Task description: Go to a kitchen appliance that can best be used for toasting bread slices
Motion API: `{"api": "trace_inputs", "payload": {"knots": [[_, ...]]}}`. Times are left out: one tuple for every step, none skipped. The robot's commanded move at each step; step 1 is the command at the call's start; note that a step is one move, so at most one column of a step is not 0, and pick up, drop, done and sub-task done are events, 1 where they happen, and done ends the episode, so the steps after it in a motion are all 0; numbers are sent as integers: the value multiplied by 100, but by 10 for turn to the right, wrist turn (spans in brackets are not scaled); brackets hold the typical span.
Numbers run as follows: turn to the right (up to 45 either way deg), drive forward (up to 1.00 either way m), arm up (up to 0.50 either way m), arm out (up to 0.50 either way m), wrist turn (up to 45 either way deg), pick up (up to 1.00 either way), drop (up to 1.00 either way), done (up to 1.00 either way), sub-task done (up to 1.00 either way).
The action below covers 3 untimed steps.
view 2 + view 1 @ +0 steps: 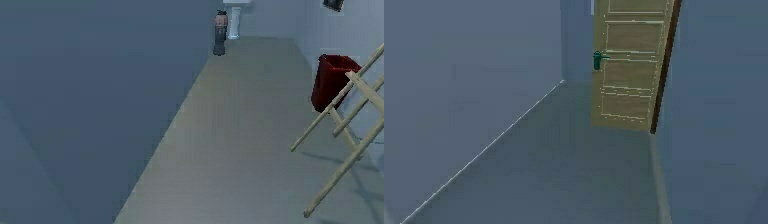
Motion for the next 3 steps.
{"api": "trace_inputs", "payload": {"knots": [[-60,0,0,0,0,0,0,0,0],[0,100,0,0,0,0,0,0,0],[-30,0,0,0,0,0,0,0,0]]}}
